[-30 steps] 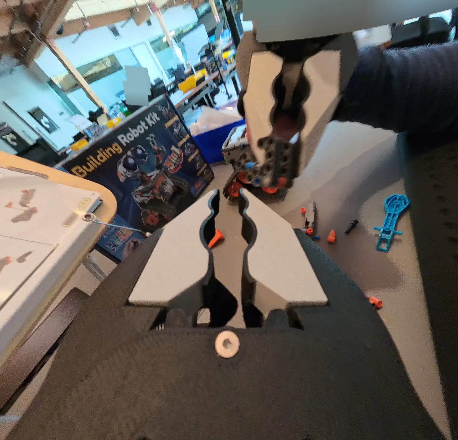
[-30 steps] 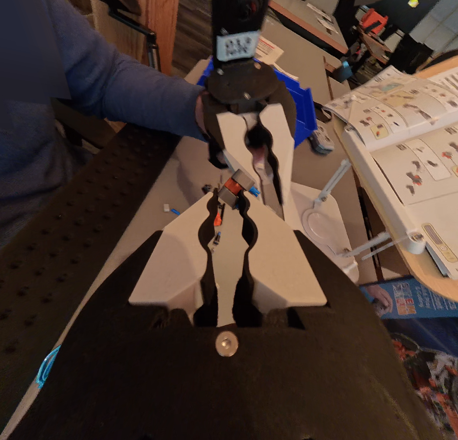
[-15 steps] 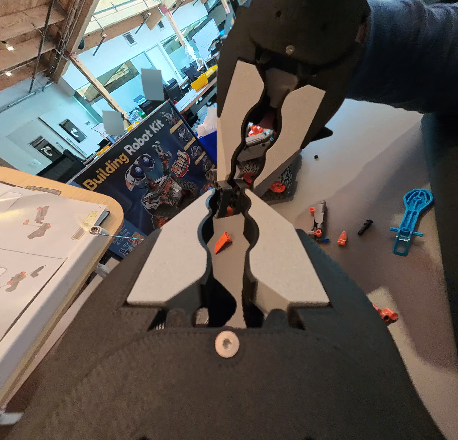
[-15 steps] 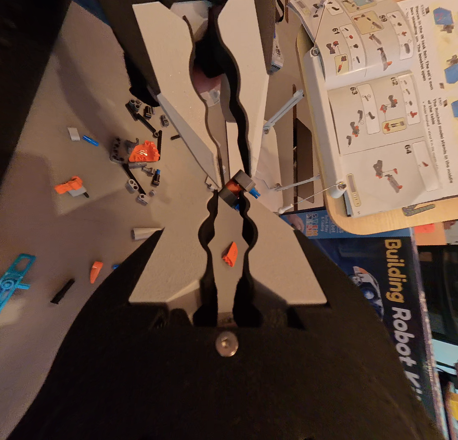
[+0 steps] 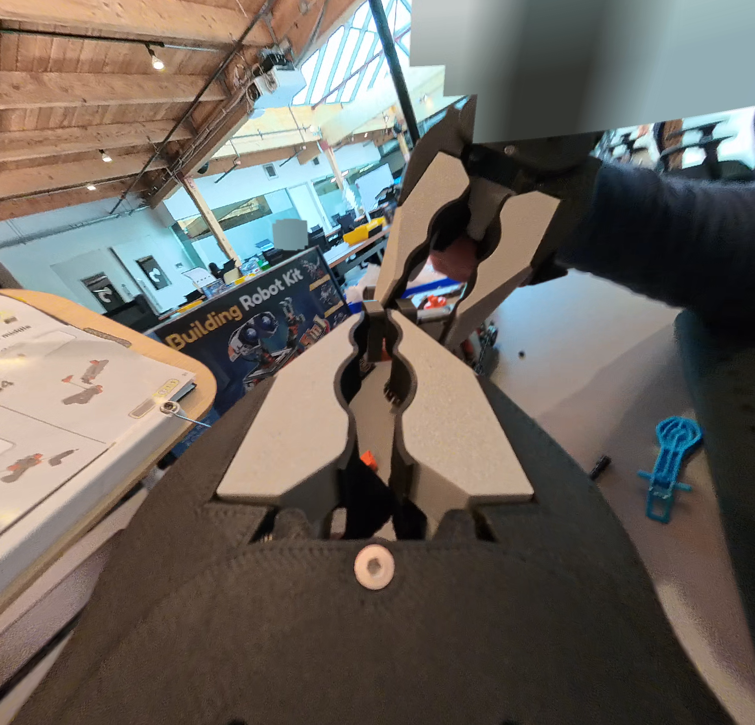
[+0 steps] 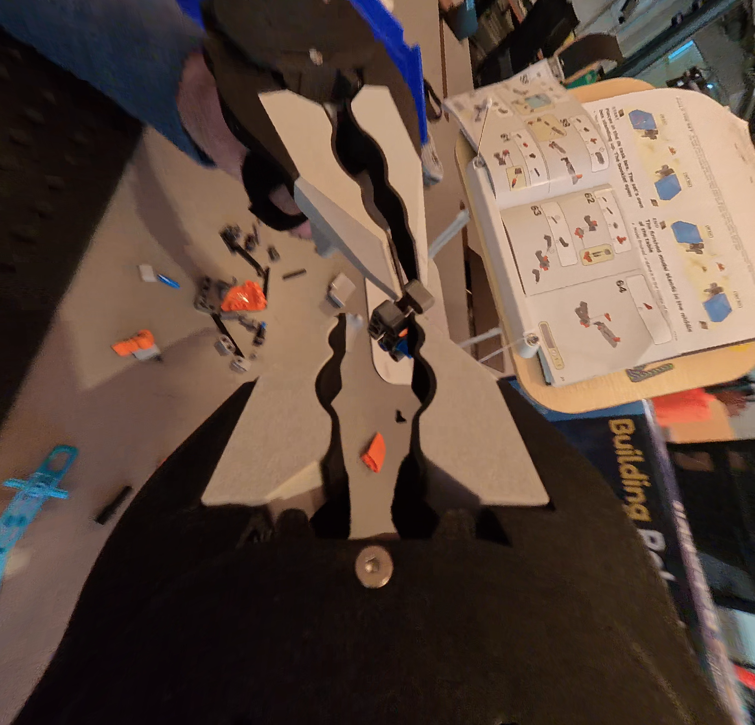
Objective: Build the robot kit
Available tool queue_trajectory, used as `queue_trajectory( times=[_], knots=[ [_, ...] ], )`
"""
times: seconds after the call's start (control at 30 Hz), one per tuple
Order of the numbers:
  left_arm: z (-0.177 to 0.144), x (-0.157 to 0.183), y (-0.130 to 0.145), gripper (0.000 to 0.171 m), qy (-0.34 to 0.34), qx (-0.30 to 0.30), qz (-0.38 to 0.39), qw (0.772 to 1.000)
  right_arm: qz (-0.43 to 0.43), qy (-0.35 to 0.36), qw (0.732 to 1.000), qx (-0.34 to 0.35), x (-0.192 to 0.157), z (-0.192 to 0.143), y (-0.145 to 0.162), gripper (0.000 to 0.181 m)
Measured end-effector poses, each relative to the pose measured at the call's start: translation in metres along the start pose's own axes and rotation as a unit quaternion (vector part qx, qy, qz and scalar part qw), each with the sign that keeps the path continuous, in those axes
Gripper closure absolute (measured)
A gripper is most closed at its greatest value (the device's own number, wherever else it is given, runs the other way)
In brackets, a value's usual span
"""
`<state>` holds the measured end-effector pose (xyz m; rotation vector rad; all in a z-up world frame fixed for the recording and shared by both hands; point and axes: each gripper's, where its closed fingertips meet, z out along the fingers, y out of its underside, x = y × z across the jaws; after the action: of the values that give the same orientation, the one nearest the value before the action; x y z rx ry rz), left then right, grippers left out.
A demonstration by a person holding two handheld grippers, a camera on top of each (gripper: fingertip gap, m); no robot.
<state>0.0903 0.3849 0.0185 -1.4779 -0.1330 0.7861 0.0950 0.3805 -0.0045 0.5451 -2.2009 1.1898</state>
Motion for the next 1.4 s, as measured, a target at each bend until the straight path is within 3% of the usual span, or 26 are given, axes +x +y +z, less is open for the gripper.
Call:
queue_trajectory(
  times=[0.1,0.2,0.3,0.53,0.73,0.8,1.0,1.4],
  knots=[
    [-0.005,-0.014,-0.004,0.167,-0.005,0.031,-0.070,0.997,0.049,-0.019,0.996,0.069,0.008,-0.018,-0.014,0.150],
    [-0.010,-0.023,-0.013,0.167,0.000,0.076,-0.142,0.987,0.110,0.012,0.988,0.109,0.034,-0.031,-0.015,0.150],
    [-0.012,-0.027,-0.021,0.167,0.005,0.113,-0.194,0.974,0.132,0.034,0.986,0.095,0.045,-0.024,-0.001,0.142],
    [-0.014,-0.041,-0.018,0.166,-0.032,0.143,-0.248,0.958,0.178,0.069,0.979,0.068,0.041,0.008,-0.004,0.126],
    [-0.012,-0.035,-0.020,0.166,-0.026,0.149,-0.250,0.956,0.261,0.062,0.955,0.125,0.043,0.015,-0.015,0.137],
    [-0.012,-0.037,-0.019,0.166,-0.028,0.150,-0.255,0.955,0.257,0.062,0.956,0.129,0.041,0.016,-0.014,0.152],
    [-0.009,-0.036,-0.013,0.165,-0.015,0.142,-0.264,0.954,0.224,0.098,0.960,0.136,0.051,0.008,-0.013,0.165],
    [-0.006,-0.032,-0.009,0.165,-0.005,0.130,-0.253,0.959,0.154,0.122,0.974,0.111,0.052,0.004,-0.008,0.167]
  ],
)
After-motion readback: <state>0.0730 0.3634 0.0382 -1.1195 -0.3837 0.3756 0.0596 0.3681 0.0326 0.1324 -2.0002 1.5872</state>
